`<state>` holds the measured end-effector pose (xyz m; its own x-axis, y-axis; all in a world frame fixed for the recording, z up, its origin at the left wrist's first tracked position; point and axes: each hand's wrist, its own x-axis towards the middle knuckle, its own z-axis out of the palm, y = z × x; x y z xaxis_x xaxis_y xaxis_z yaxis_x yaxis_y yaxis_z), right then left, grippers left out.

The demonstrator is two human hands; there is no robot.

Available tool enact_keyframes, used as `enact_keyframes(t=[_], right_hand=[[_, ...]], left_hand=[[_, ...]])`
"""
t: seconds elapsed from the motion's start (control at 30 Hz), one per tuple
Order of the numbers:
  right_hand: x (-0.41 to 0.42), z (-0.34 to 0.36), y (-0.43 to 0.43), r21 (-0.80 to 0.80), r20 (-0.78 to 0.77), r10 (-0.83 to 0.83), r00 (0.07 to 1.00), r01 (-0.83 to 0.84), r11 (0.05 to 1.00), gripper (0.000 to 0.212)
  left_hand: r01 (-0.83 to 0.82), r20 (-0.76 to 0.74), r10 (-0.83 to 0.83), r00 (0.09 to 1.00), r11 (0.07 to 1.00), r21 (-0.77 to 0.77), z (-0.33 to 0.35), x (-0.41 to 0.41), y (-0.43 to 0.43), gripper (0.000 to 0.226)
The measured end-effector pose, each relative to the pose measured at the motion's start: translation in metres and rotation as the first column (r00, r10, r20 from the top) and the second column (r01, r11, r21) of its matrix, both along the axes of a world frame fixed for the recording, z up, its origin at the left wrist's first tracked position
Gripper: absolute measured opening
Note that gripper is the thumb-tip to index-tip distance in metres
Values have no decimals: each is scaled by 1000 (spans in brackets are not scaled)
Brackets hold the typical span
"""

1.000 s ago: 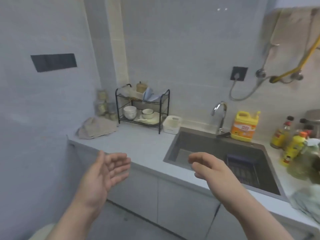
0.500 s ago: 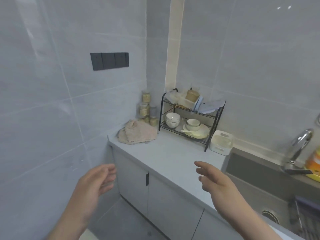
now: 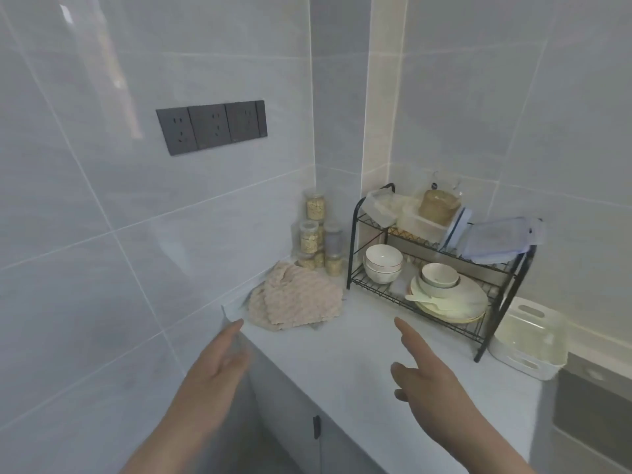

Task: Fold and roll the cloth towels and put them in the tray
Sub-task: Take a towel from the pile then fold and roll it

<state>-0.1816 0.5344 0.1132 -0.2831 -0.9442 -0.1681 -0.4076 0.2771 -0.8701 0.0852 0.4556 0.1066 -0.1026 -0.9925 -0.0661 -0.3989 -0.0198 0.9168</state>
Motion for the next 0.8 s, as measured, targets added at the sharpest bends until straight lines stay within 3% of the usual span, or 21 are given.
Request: enact_keyframes(t=[0.23, 0.4, 0.53, 0.63, 0.8], right_hand=[[7, -8, -94, 92, -80, 159, 984, -152, 984, 63], [13, -23, -156, 111, -82, 86, 993, -76, 991, 62], [23, -44, -215, 100, -64, 53, 997, -47, 994, 65], [28, -58, -261, 152, -64, -6, 998, 15, 988, 64], [21, -102, -327, 234, -124, -56, 991, 84, 968, 60]], left_hand=[[101, 111, -109, 988, 992, 74, -9, -10, -87, 49], [204, 88, -215, 973, 972, 119, -43, -19, -193, 48], [303, 47, -324, 945, 920, 248, -84, -21, -288, 34], [334, 31, -354, 935, 903, 271, -105, -29, -345, 45], [378, 200, -421, 885, 899, 222, -155, -46, -404, 51]])
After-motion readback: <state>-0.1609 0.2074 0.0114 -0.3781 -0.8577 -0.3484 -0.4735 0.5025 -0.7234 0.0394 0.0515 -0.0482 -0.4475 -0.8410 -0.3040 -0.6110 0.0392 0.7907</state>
